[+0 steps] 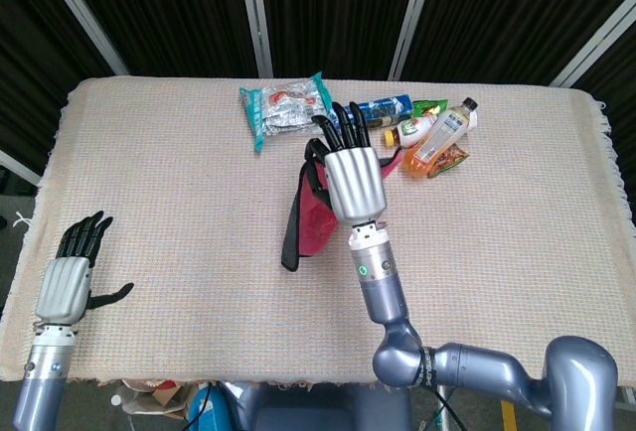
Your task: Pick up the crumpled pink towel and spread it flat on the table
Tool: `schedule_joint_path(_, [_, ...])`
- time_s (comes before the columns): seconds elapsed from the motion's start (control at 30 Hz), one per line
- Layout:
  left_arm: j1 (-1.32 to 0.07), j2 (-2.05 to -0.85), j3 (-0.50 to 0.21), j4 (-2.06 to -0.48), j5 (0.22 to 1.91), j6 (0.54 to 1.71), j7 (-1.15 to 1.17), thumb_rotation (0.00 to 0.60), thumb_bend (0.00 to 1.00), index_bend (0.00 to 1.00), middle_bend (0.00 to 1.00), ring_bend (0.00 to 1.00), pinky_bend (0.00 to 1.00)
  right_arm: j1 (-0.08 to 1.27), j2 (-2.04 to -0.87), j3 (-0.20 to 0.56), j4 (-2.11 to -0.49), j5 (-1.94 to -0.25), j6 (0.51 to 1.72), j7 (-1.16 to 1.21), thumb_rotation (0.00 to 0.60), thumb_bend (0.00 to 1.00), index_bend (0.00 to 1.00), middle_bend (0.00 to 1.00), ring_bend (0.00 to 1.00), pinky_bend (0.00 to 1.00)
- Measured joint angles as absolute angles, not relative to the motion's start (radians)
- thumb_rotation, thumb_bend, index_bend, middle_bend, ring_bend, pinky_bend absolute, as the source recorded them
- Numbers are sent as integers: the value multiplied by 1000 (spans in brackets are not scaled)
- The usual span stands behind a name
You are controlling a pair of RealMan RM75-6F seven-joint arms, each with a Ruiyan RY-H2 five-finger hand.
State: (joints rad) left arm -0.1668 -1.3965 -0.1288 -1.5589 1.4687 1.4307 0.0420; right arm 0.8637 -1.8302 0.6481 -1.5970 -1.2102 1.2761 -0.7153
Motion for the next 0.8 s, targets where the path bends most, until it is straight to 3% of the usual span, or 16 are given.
schedule_joint_path(0.53, [-298, -1496, -201, -1560, 1441, 1352, 50, 600, 66, 2, 0, 0, 0, 991, -1847, 674, -1610, -1104, 1379, -968, 600, 517, 586, 260, 95, 40])
schedule_joint_path(0.8, [-325, -1550, -230, -1542, 1401, 1350, 35, 600, 106, 87, 3, 0, 0, 1090, -1891, 697, -1595, -1026, 1456, -1097, 600, 515, 586, 260, 95, 40])
